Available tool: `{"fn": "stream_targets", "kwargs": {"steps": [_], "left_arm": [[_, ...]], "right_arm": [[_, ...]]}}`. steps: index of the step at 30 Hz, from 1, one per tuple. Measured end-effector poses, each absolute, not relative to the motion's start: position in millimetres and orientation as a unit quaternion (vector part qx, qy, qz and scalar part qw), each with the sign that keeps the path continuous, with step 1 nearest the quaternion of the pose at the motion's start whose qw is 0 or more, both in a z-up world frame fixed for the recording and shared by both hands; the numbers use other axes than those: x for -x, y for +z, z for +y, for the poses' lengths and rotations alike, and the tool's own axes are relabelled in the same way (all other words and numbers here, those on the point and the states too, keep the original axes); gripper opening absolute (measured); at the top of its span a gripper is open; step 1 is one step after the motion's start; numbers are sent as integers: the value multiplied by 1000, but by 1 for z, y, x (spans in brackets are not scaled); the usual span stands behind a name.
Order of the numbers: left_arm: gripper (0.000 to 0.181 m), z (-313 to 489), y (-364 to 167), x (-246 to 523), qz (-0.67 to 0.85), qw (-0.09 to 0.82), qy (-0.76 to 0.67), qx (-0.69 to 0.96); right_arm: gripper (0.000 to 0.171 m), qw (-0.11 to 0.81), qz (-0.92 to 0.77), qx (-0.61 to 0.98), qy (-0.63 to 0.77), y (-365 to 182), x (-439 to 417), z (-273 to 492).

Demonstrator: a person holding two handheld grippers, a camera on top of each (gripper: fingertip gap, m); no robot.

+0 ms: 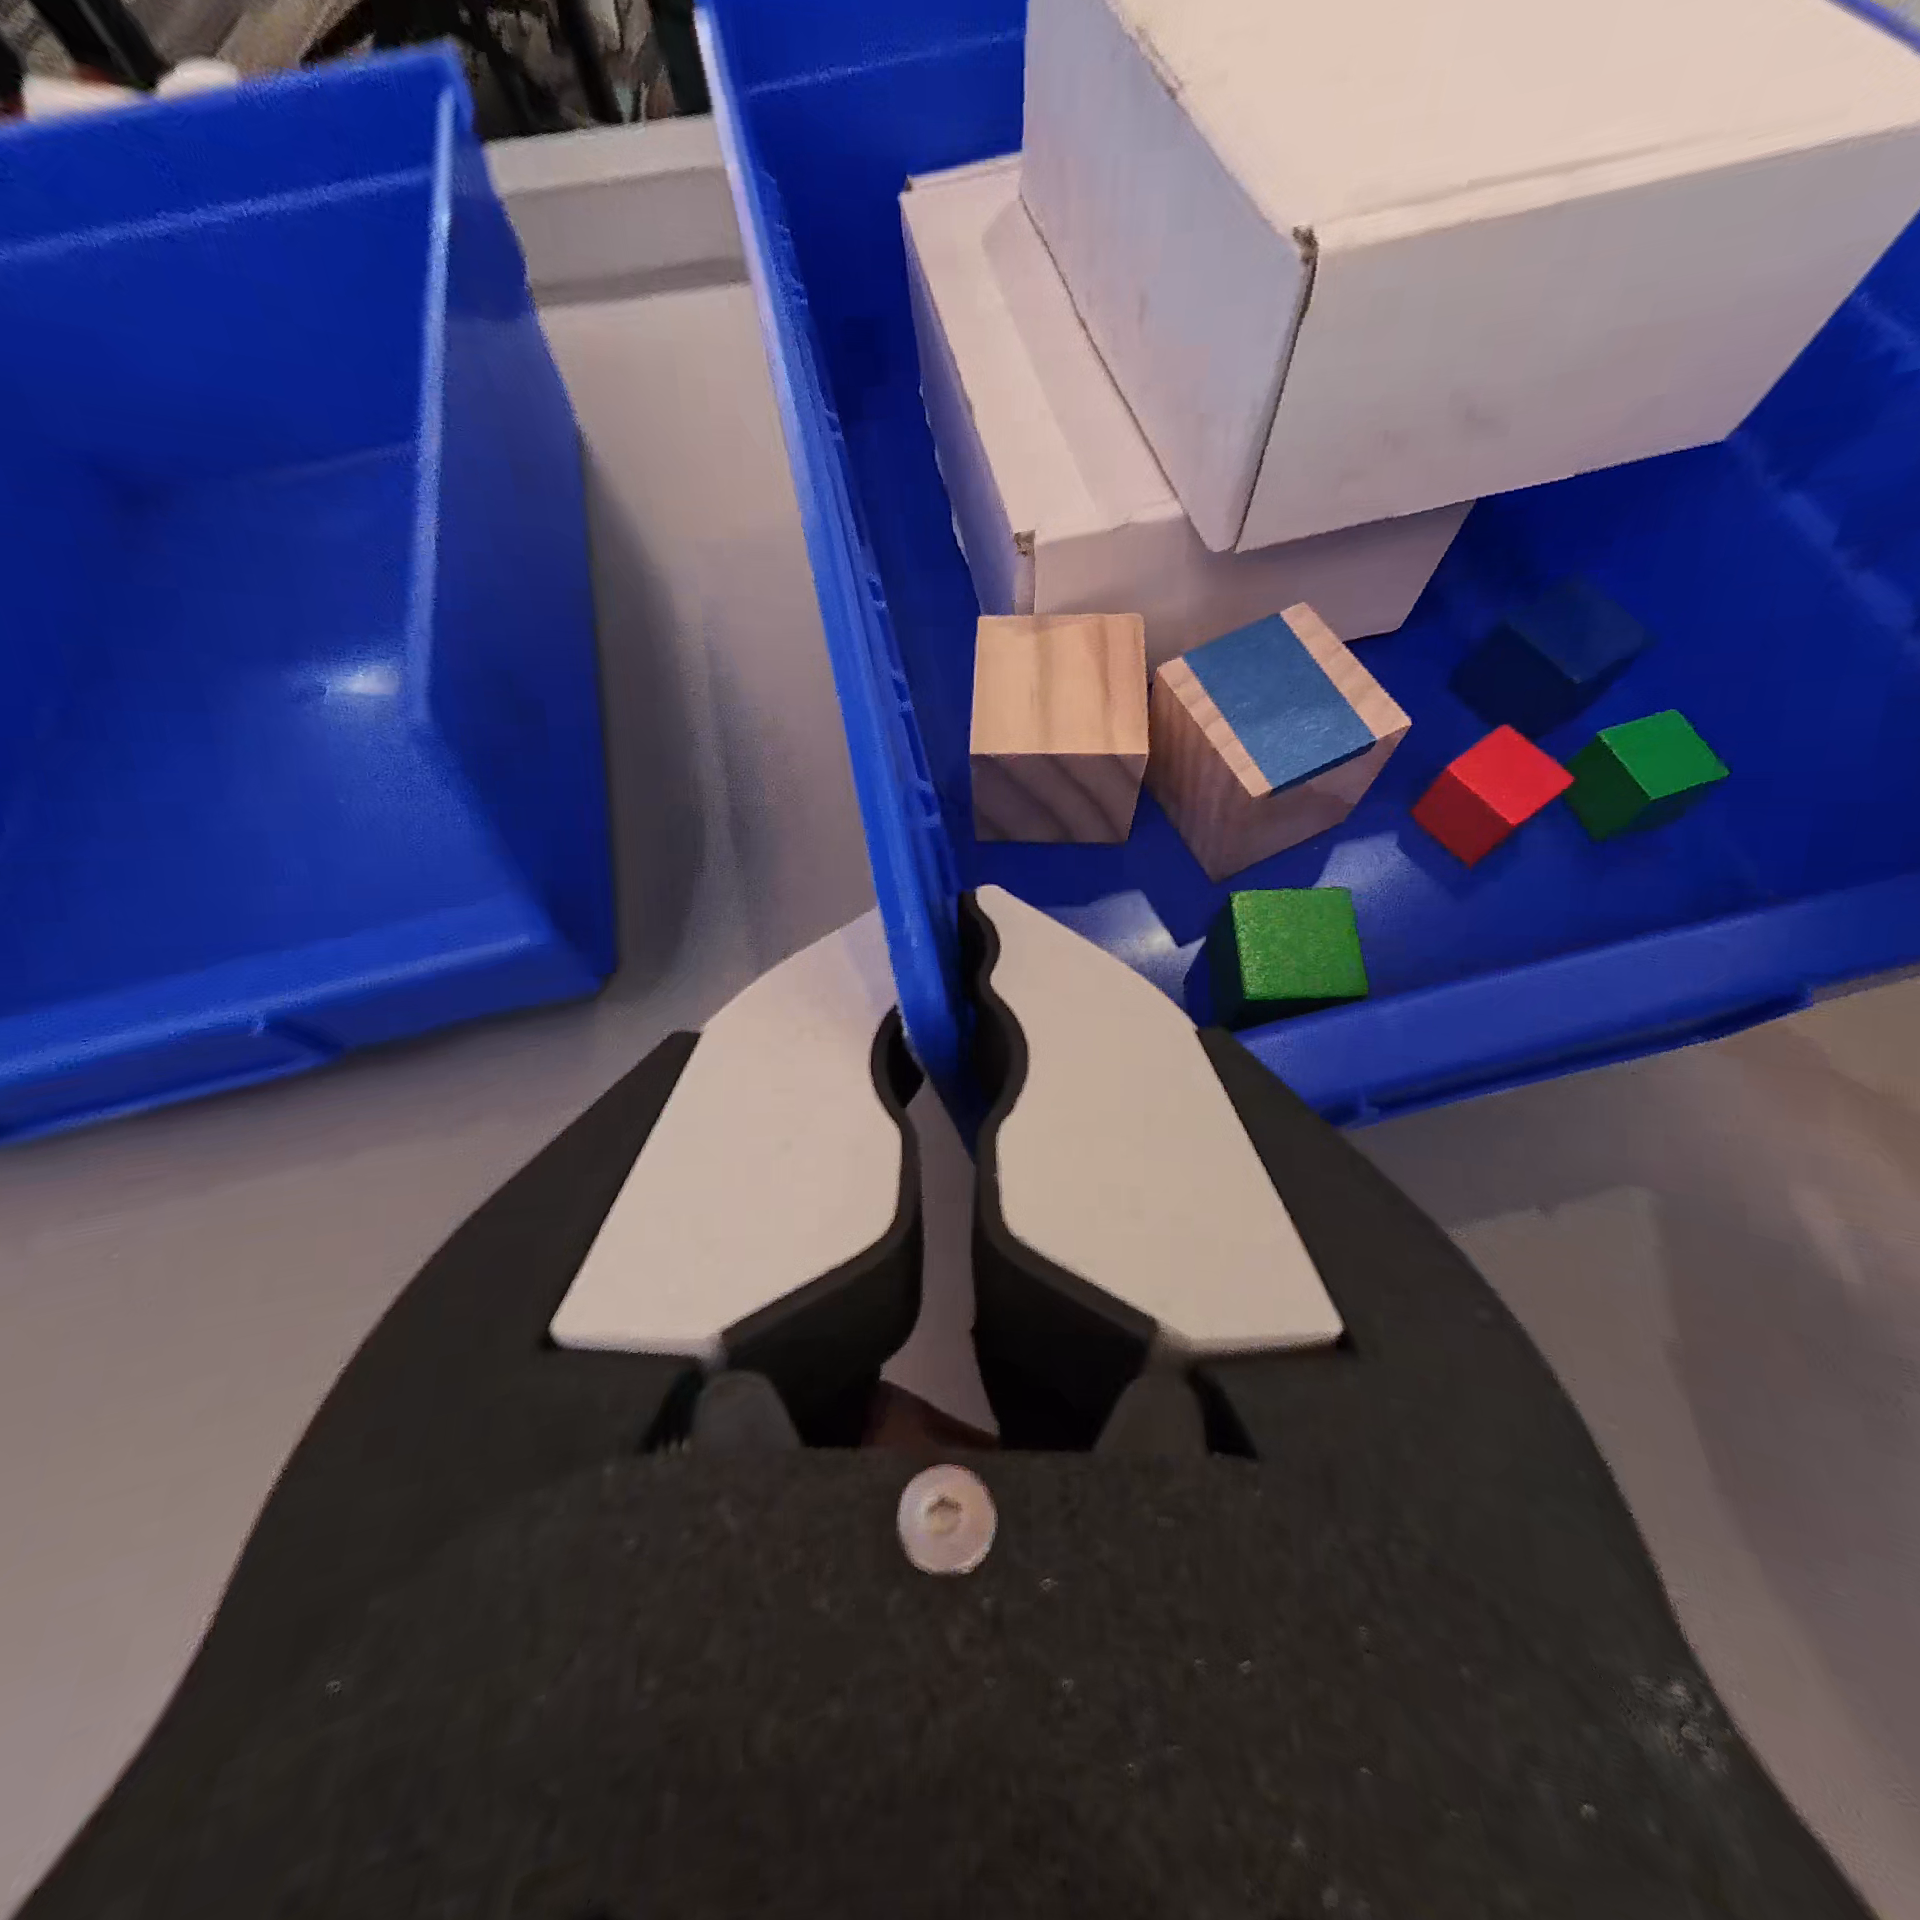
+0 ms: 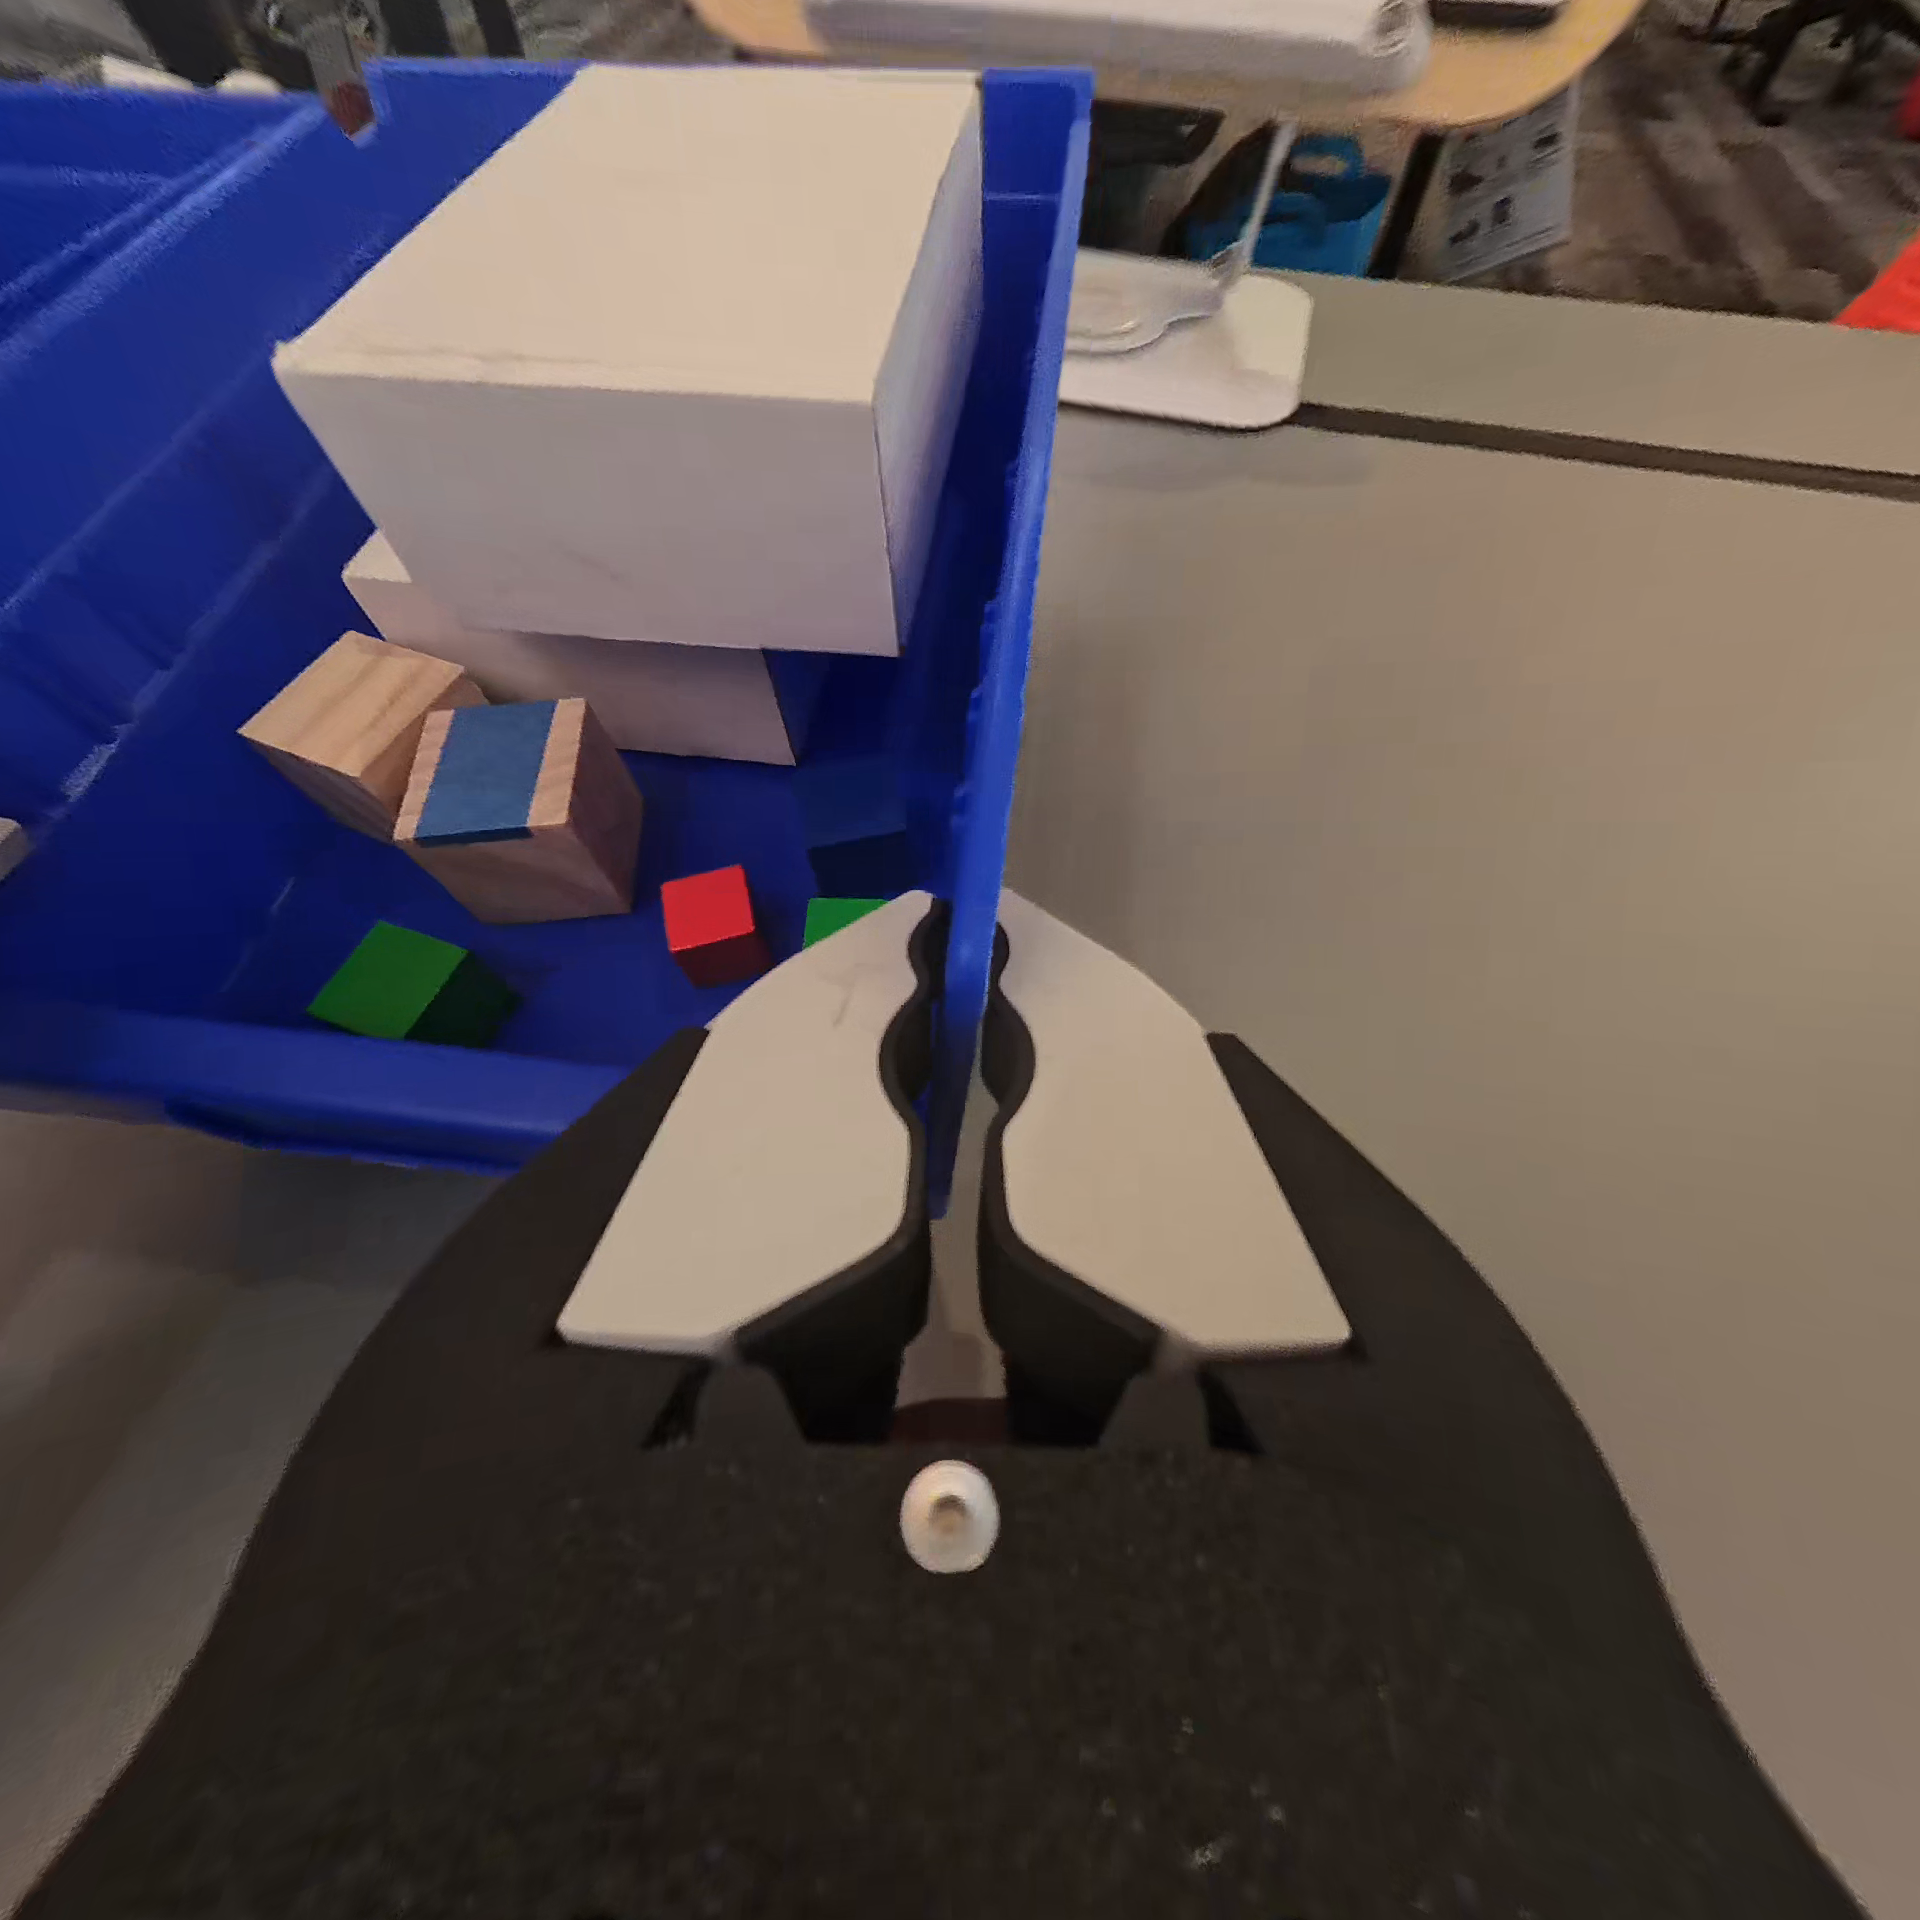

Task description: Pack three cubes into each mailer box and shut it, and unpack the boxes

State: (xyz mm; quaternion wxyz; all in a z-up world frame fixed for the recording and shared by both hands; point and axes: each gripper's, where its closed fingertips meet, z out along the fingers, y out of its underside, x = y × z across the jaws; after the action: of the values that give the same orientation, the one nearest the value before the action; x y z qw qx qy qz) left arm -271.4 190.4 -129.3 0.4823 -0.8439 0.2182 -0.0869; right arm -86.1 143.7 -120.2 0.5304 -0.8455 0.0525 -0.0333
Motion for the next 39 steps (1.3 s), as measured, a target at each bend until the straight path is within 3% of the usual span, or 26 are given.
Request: {"fn": "stream_targets", "kwargs": {"steps": [6,10,14,15,18,22,26,27,28,29,32,35,39], "left_arm": [[7,192,-141,286,224,473,-88,848],[41,170,-114,287,245,497,-183,812],[39,191,-51,383,123,589,-153,784],[42,204,-47,414,97,593,-137,788],[60,242,-73,505,49,573,-66,815],[69,270,-105,540,52,563,-97,819],[50,298,-120,529,61,545,-156,822],[37,305,-125,530,74,540,-135,827],[12,309,-128,530,94,539,-113,829],[3,311,-129,530,107,544,-98,827],[2,300,-131,529,102,515,-93,846],[2,266,-131,535,86,499,-94,857],[2,214,-132,545,49,471,-97,876]], "right_arm": [[4,521,47,852,2,-138,101,156],[22,531,-24,847,31,-136,107,148],[37,554,-58,830,23,-127,88,118],[33,559,-25,828,36,-124,81,113],[33,587,46,800,114,-106,78,105],[31,622,9,778,92,-89,95,103],[26,622,-73,775,87,-93,153,96],[26,615,-95,777,93,-97,172,92],[25,608,-116,779,103,-102,192,87],[25,600,-129,780,121,-107,212,80],[27,557,-161,786,214,-124,280,53],[32,539,-185,791,223,-130,318,43],[56,527,-175,814,171,-139,331,58]]}}
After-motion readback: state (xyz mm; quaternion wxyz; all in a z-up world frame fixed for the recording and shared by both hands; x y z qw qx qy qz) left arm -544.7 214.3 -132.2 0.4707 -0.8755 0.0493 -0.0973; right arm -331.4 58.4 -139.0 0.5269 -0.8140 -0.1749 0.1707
